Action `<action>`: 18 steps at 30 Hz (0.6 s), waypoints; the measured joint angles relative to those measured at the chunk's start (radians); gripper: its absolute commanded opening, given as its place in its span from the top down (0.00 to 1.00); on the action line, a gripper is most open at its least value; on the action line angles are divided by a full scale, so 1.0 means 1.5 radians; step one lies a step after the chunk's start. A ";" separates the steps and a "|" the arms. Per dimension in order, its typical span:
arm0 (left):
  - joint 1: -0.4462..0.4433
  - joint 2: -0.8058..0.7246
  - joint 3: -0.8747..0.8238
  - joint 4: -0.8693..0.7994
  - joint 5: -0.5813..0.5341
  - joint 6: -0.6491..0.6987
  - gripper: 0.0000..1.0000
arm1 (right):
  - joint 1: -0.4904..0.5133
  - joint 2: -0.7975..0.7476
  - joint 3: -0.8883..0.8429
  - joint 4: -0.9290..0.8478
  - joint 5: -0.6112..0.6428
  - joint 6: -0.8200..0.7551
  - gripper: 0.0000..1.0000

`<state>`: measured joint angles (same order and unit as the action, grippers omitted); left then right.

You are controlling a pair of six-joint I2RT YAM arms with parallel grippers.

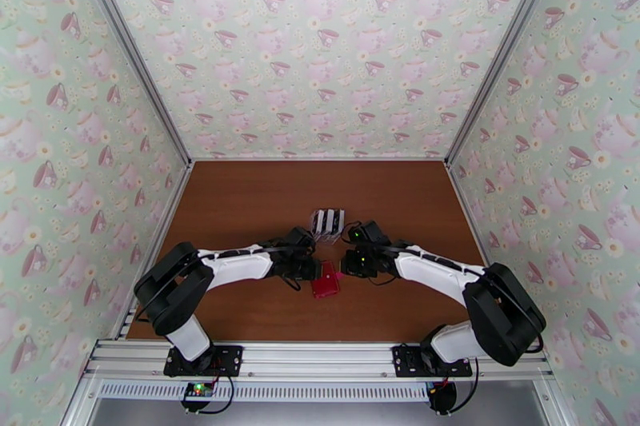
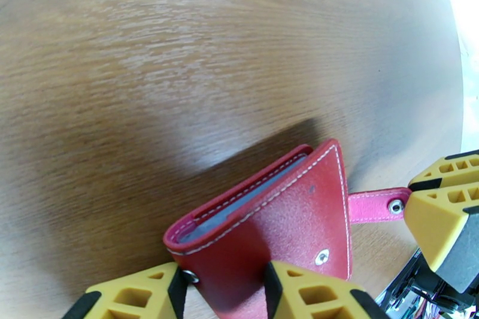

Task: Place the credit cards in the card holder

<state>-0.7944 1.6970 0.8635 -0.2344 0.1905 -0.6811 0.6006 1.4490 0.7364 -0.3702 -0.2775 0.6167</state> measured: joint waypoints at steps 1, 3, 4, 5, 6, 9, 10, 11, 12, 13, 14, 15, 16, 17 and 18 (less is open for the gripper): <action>0.000 0.000 -0.001 0.001 0.000 0.000 0.58 | 0.000 0.000 0.000 0.000 0.000 0.000 0.83; 0.000 0.000 -0.002 0.003 0.000 0.000 0.58 | 0.000 0.000 0.000 0.000 0.000 0.000 0.84; 0.000 0.000 -0.002 0.004 0.000 0.000 0.58 | 0.000 -0.001 0.000 0.000 0.000 0.000 0.84; 0.000 0.000 -0.003 0.005 0.000 0.000 0.59 | 0.000 -0.001 0.000 0.000 0.000 0.000 0.85; 0.001 0.000 -0.003 0.005 0.000 0.000 0.59 | 0.000 -0.001 0.000 0.000 -0.001 0.001 0.85; 0.001 0.000 -0.003 0.005 0.000 0.000 0.59 | 0.000 -0.005 0.000 0.000 -0.003 0.001 0.86; 0.001 0.000 -0.003 0.005 0.000 0.000 0.59 | 0.000 -0.006 0.000 0.001 -0.005 0.001 0.86; 0.001 0.000 -0.003 0.005 0.000 0.000 0.59 | 0.000 -0.007 0.000 0.002 -0.008 0.001 0.87; 0.001 0.000 -0.003 0.005 0.000 0.000 0.59 | 0.000 -0.007 0.000 0.003 -0.011 0.001 0.88; 0.001 0.000 -0.003 0.005 0.000 0.000 0.59 | 0.000 -0.007 -0.001 0.003 -0.012 0.001 0.89; 0.001 0.000 -0.003 0.005 0.000 0.000 0.59 | 0.000 -0.007 -0.001 0.004 -0.013 0.001 0.88; 0.001 0.000 -0.003 0.005 0.000 0.000 0.59 | 0.000 -0.007 -0.001 0.004 -0.014 0.001 0.89; 0.001 0.000 -0.003 0.006 0.000 0.000 0.59 | 0.000 -0.007 -0.001 0.004 -0.015 0.001 0.89; 0.001 0.000 -0.003 0.006 0.000 0.000 0.58 | 0.000 -0.007 -0.001 0.005 -0.016 0.001 0.88; 0.001 0.000 -0.003 0.006 0.000 0.000 0.58 | 0.000 -0.007 -0.001 0.004 -0.016 0.001 0.88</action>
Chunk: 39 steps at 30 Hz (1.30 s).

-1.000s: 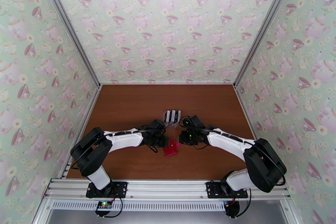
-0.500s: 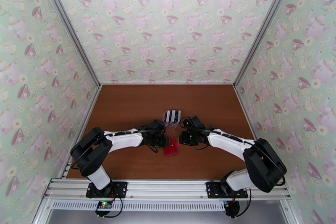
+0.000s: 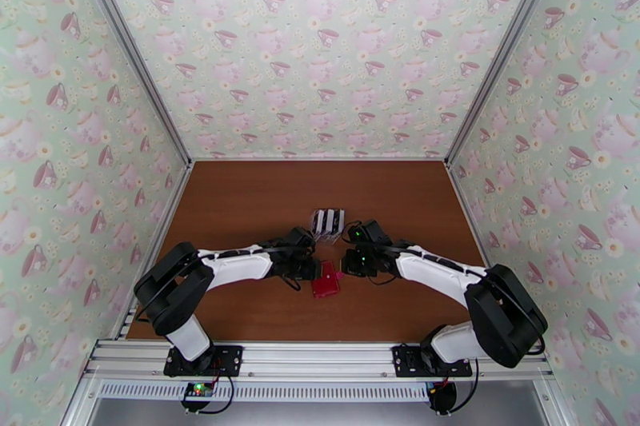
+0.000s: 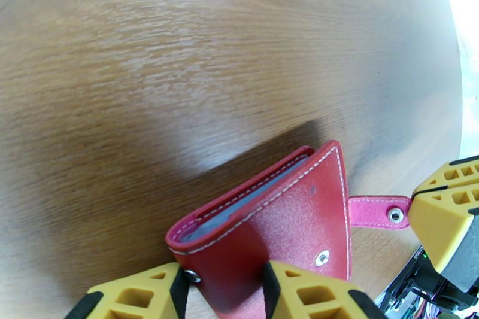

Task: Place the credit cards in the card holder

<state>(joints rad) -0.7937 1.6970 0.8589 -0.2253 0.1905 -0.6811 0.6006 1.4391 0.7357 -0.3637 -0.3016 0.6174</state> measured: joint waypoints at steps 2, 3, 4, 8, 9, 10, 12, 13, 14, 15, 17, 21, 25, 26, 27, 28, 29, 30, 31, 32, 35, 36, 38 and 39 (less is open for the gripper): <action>0.000 0.000 -0.001 0.002 0.000 0.000 0.58 | 0.000 0.000 0.000 0.000 -0.002 0.000 0.88; 0.000 0.000 -0.001 0.002 0.000 0.000 0.58 | 0.000 0.000 0.000 0.000 -0.002 0.000 0.88; 0.000 0.000 -0.001 0.002 0.000 0.000 0.58 | 0.000 0.000 0.000 0.000 -0.002 0.000 0.87; 0.000 0.000 -0.001 0.004 0.000 0.000 0.58 | 0.000 0.000 0.000 0.000 -0.002 0.000 0.87; 0.000 0.000 -0.001 0.004 0.000 0.000 0.58 | 0.000 0.000 0.000 0.000 -0.002 0.000 0.87; 0.000 0.000 -0.001 0.004 0.000 0.000 0.58 | 0.000 0.000 0.000 0.000 -0.002 0.000 0.87; 0.000 0.000 -0.001 0.004 0.000 0.000 0.58 | 0.000 0.000 -0.002 0.002 -0.002 0.000 0.87; 0.000 0.000 -0.001 0.004 0.000 0.000 0.58 | 0.000 0.000 -0.003 0.003 -0.002 0.000 0.87; 0.000 0.000 -0.001 0.004 0.000 0.000 0.58 | 0.000 0.000 -0.003 0.003 -0.002 0.000 0.87; 0.000 0.000 -0.001 0.004 0.000 0.000 0.58 | 0.000 0.000 -0.003 0.004 -0.002 0.000 0.87; 0.000 0.000 -0.001 0.004 0.000 0.000 0.58 | 0.000 0.000 -0.003 0.005 -0.003 0.000 0.87; 0.000 0.000 -0.001 0.004 0.000 0.000 0.58 | 0.000 0.001 -0.003 0.005 -0.009 0.000 0.88; 0.000 0.000 -0.001 0.004 0.000 0.000 0.58 | 0.000 0.001 -0.003 0.005 -0.014 0.000 0.93; 0.000 0.000 -0.001 0.004 0.000 0.000 0.58 | 0.000 0.001 -0.003 0.005 -0.015 0.000 0.95; 0.000 0.000 -0.001 0.004 0.000 0.000 0.58 | 0.000 0.001 -0.003 0.006 -0.017 0.000 0.97; 0.000 0.000 -0.002 0.004 0.000 0.000 0.58 | 0.000 0.001 -0.003 0.006 -0.018 0.001 0.99; 0.000 0.000 -0.003 0.006 0.000 -0.001 0.58 | 0.000 0.001 -0.003 0.008 -0.020 0.004 1.00; 0.000 0.000 -0.003 0.007 0.000 -0.001 0.59 | 0.000 0.001 -0.003 0.009 -0.022 0.004 1.00; 0.000 0.000 -0.003 0.008 0.001 -0.002 0.60 | 0.000 0.001 -0.003 0.011 -0.025 0.004 1.00; 0.000 0.000 -0.004 0.009 0.000 -0.003 0.61 | 0.000 0.001 -0.003 0.012 -0.027 0.004 1.00; 0.000 0.000 -0.005 0.013 0.000 -0.005 0.62 | 0.000 0.001 -0.003 0.013 -0.031 0.004 1.00; 0.000 0.000 -0.006 0.015 0.000 -0.005 0.62 | 0.002 0.001 -0.003 0.013 -0.031 0.004 1.00; 0.000 0.000 -0.007 0.018 0.000 -0.006 0.62 | 0.007 0.001 -0.002 0.013 -0.031 0.004 1.00; 0.000 0.000 -0.008 0.019 0.000 -0.006 0.62 | 0.011 0.002 -0.002 0.014 -0.031 0.004 1.00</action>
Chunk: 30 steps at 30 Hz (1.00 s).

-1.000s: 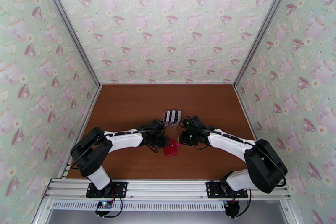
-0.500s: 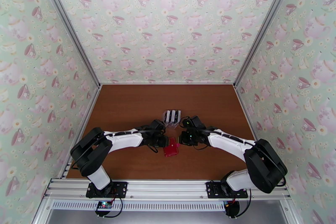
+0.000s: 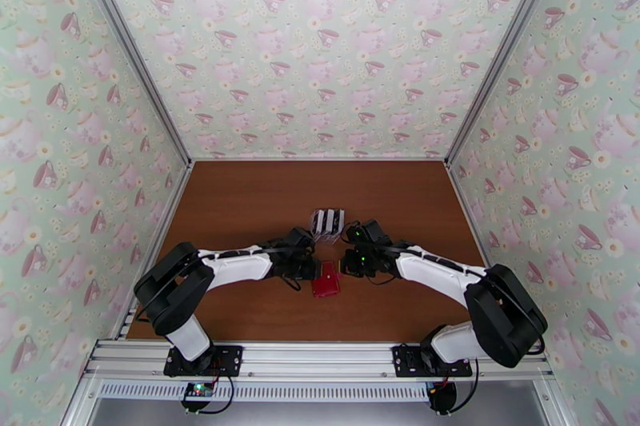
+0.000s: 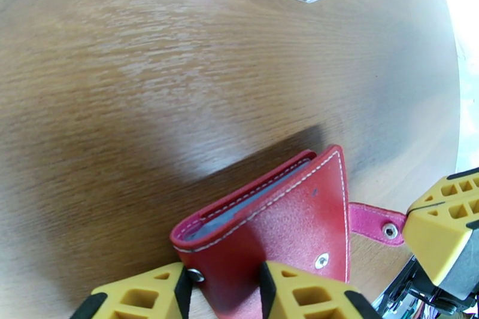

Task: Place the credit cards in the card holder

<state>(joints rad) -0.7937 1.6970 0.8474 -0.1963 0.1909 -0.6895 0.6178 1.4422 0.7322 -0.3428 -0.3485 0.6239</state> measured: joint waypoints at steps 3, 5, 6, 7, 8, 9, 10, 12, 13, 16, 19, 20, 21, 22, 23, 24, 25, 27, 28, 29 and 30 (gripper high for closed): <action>0.000 0.000 -0.001 0.003 0.000 0.000 0.62 | 0.019 0.014 0.004 0.006 0.000 0.001 1.00; 0.000 0.000 -0.002 0.005 0.000 -0.002 0.62 | 0.031 0.029 0.011 0.011 0.000 0.001 1.00; 0.000 0.000 -0.003 0.006 0.000 -0.002 0.62 | 0.037 0.036 0.014 0.014 0.000 0.003 1.00; 0.000 0.000 -0.003 0.007 0.000 -0.002 0.62 | 0.043 0.042 0.017 0.016 0.000 0.003 1.00; 0.000 0.000 -0.004 0.009 0.000 -0.002 0.62 | 0.047 0.047 0.020 0.017 0.001 0.006 1.00; 0.000 0.000 -0.005 0.010 0.000 -0.002 0.62 | 0.051 0.051 0.023 0.018 0.001 0.006 1.00; 0.000 0.000 -0.006 0.012 0.000 -0.002 0.62 | 0.052 0.054 0.024 0.020 0.001 0.008 1.00; 0.000 0.000 -0.007 0.015 0.000 -0.002 0.62 | 0.056 0.056 0.026 0.021 0.001 0.008 1.00; 0.000 0.000 -0.007 0.015 0.001 -0.002 0.62 | 0.057 0.057 0.028 0.021 0.001 0.009 1.00; 0.000 0.000 -0.007 0.017 0.001 -0.002 0.62 | 0.057 0.061 0.034 0.021 0.002 0.013 1.00; 0.000 0.000 -0.007 0.017 0.001 -0.002 0.62 | 0.059 0.069 0.040 0.021 0.003 0.013 1.00; 0.000 0.000 -0.007 0.017 0.001 -0.002 0.62 | 0.060 0.074 0.043 0.021 0.003 0.013 1.00; 0.000 0.000 -0.007 0.017 0.001 -0.002 0.62 | 0.060 0.078 0.044 0.021 0.003 0.013 1.00; 0.000 0.000 -0.007 0.017 0.001 -0.002 0.62 | 0.060 0.081 0.045 0.021 0.003 0.013 1.00; 0.000 0.000 -0.007 0.017 0.001 -0.002 0.62 | 0.060 0.083 0.046 0.021 0.003 0.013 1.00; 0.000 0.000 -0.007 0.017 0.001 -0.002 0.62 | 0.060 0.085 0.046 0.021 0.003 0.013 1.00; 0.000 0.000 -0.007 0.018 0.001 -0.002 0.62 | 0.060 0.087 0.046 0.021 0.003 0.013 1.00; 0.000 0.000 -0.008 0.019 0.001 -0.002 0.62 | 0.060 0.091 0.049 0.021 0.003 0.013 1.00; 0.000 0.000 -0.008 0.019 0.001 -0.002 0.62 | 0.060 0.091 0.050 0.021 0.003 0.013 1.00; 0.000 0.000 -0.008 0.020 0.001 -0.002 0.62 | 0.060 0.091 0.051 0.021 0.003 0.013 1.00; 0.000 0.000 -0.009 0.021 0.001 -0.002 0.62 | 0.060 0.091 0.052 0.021 0.003 0.013 1.00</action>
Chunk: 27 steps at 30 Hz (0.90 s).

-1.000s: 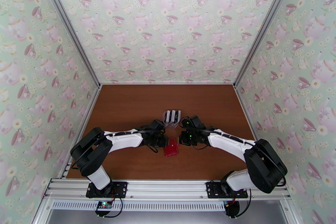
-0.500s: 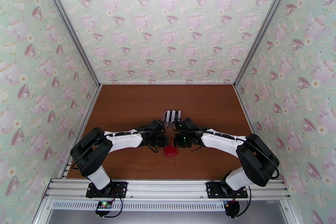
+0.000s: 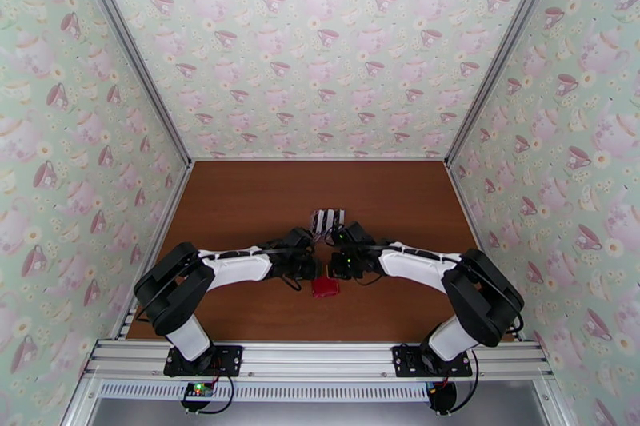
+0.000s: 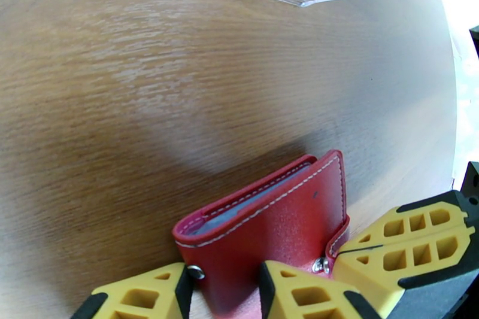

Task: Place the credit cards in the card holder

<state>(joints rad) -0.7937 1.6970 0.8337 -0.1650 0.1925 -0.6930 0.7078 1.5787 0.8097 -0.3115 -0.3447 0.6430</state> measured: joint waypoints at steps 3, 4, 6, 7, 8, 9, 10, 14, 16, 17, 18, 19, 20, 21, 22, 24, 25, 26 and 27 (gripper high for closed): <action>0.000 -0.001 -0.002 0.004 0.001 0.000 0.62 | 0.001 0.002 0.001 0.001 0.000 0.000 1.00; 0.001 -0.001 -0.002 0.004 0.001 0.000 0.62 | 0.002 0.003 0.002 0.000 0.000 0.000 1.00; 0.001 -0.001 -0.003 0.005 0.002 0.000 0.61 | 0.005 0.007 0.002 0.003 0.000 0.000 1.00; 0.001 -0.001 -0.004 0.007 0.002 0.000 0.61 | 0.005 0.008 0.002 0.004 0.000 0.000 1.00; 0.001 -0.001 -0.005 0.009 0.002 0.000 0.61 | 0.005 0.010 0.002 0.005 0.000 0.000 1.00; 0.001 -0.001 -0.006 0.010 0.002 0.000 0.61 | 0.006 0.010 0.002 0.006 0.000 0.001 1.00; 0.001 -0.001 -0.006 0.011 0.002 -0.001 0.61 | 0.006 0.011 0.002 0.007 0.000 0.001 1.00; 0.001 -0.003 -0.009 0.017 0.002 -0.005 0.60 | 0.009 0.012 0.002 0.011 0.000 0.003 1.00; 0.001 -0.003 -0.009 0.018 0.002 -0.005 0.60 | 0.010 0.012 0.002 0.011 0.000 0.005 1.00; 0.001 -0.003 -0.009 0.019 0.002 -0.005 0.60 | 0.012 0.012 0.002 0.012 0.000 0.005 1.00; 0.001 -0.003 -0.009 0.019 0.002 -0.005 0.60 | 0.013 0.012 0.002 0.012 0.000 0.005 1.00; 0.001 -0.003 -0.009 0.019 0.002 -0.005 0.60 | 0.016 0.012 0.002 0.012 0.000 0.005 1.00; 0.001 -0.003 -0.009 0.019 0.002 -0.005 0.60 | 0.017 0.012 0.002 0.012 0.000 0.005 1.00; 0.001 -0.003 -0.009 0.019 0.002 -0.006 0.60 | 0.019 0.012 0.002 0.012 0.000 0.006 1.00; 0.001 -0.003 -0.009 0.019 0.002 -0.007 0.60 | 0.020 0.012 0.001 0.013 0.001 0.006 1.00; 0.001 -0.003 -0.010 0.019 0.002 -0.009 0.59 | 0.023 0.011 0.000 0.015 0.003 0.010 1.00; 0.001 -0.003 -0.011 0.021 0.002 -0.010 0.59 | 0.024 0.011 -0.002 0.017 0.005 0.012 1.00; 0.001 -0.003 -0.011 0.022 0.003 -0.010 0.59 | 0.025 0.010 -0.004 0.020 0.007 0.014 1.00; 0.001 -0.004 -0.012 0.023 0.004 -0.010 0.58 | 0.026 0.008 -0.005 0.021 0.009 0.016 1.00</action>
<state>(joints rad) -0.7925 1.6913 0.8154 -0.1310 0.1978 -0.7078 0.7464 1.5913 0.8024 -0.2798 -0.3305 0.6666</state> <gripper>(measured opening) 0.411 0.048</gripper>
